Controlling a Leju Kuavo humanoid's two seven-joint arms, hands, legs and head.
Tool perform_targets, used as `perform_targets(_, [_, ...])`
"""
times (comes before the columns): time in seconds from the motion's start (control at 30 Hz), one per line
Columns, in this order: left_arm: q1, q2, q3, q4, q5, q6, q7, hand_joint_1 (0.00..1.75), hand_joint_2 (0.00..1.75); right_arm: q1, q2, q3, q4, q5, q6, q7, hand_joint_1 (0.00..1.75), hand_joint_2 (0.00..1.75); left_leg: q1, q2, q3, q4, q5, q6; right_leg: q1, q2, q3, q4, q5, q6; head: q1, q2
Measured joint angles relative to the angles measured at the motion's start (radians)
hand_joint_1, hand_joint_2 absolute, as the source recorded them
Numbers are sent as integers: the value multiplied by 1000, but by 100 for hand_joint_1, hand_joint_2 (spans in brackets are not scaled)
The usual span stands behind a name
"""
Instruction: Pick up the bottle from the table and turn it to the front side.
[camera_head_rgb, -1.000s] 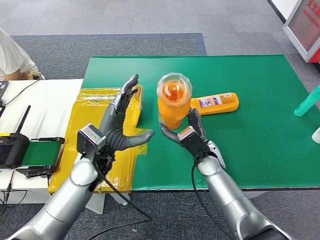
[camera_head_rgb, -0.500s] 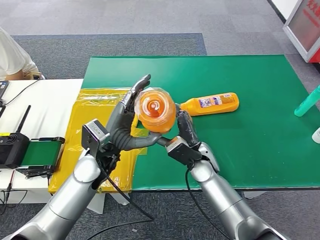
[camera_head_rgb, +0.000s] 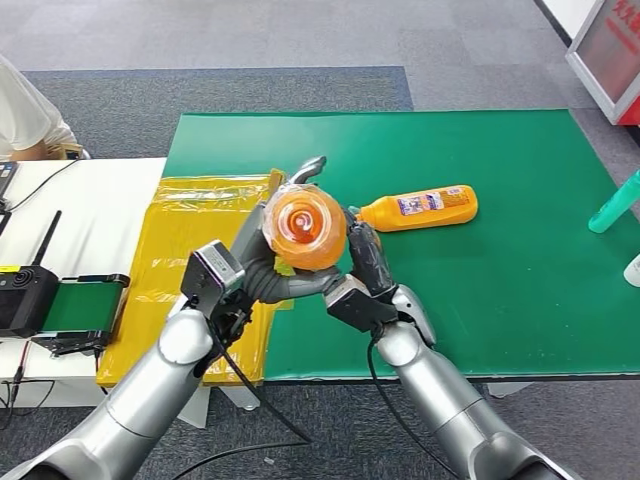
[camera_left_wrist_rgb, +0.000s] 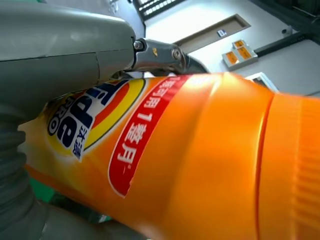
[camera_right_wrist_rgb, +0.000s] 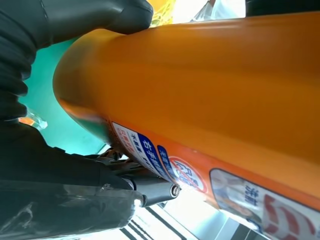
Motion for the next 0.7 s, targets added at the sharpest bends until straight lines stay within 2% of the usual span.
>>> perform_targets(0.37, [0,0,3,10,-13,30,-7,175,175,0,0,0,13,-27,0,4,175,175,0,0,0,0,0,0,0,0,0,0,0,0,0,0])
perform_targets(0.4, [1,0,4,11,-14,38,-11,175,175,0,0,0,15,-34,1,4,168,175,0,0,0,0,0,0,0,0,0,0,0,0,0,0])
perform_targets(0.5, [8,-1,4,12,-56,104,-33,175,175,0,0,-2,20,-65,10,7,37,175,0,0,0,0,0,0,0,0,0,0,0,0,0,0])
perform_targets(0.53, [13,-1,5,12,-95,150,-43,175,175,0,0,-5,22,-79,13,11,0,175,0,0,0,0,0,0,0,0,0,0,0,0,0,0])
perform_targets(0.7, [36,2,32,15,-344,452,-65,175,175,-2,4,-69,41,-180,18,62,0,175,0,0,0,0,0,0,0,0,0,0,0,0,0,0])
